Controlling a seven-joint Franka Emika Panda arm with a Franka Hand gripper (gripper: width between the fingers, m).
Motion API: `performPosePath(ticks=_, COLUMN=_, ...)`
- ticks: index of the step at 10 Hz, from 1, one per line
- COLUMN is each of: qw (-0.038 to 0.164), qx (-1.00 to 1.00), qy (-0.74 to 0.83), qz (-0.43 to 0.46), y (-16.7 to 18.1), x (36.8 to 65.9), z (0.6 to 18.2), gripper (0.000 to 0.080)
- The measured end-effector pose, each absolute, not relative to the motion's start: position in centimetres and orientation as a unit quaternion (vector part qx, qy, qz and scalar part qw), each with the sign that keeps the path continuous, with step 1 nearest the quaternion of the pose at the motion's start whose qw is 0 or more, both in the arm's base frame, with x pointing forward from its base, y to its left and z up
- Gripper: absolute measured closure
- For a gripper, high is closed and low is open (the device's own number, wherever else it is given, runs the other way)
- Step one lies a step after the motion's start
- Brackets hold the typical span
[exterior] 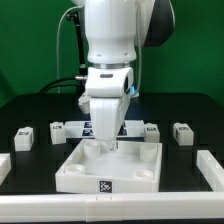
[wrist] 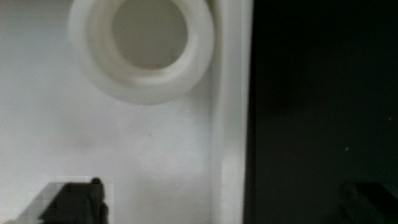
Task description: Assemble one leg
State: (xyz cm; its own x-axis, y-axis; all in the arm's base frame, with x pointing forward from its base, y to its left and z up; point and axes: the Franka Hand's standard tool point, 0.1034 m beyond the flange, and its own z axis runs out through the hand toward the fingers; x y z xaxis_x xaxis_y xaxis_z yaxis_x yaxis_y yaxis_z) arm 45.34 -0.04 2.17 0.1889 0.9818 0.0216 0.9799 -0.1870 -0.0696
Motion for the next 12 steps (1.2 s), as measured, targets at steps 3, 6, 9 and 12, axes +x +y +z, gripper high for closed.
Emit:
performPosePath(ticks=3, qw=0.035, qx=-0.771, qy=-0.636, qz=0.015, y=0.06, x=45.4, z=1.91, gripper=0.015)
performPosePath(ticks=6, qw=0.038, qx=-0.775, qy=-0.63, qz=0.018, y=-0.08, x=45.38, z=1.78, gripper=0.0283)
performPosePath(ticks=9, qw=0.039, qx=-0.775, qy=-0.63, qz=0.018, y=-0.08, x=45.35, z=1.74, gripper=0.0711)
performPosePath(ticks=12, qw=0.038, qx=-0.775, qy=-0.63, qz=0.018, y=-0.08, x=45.38, z=1.75, gripper=0.0742)
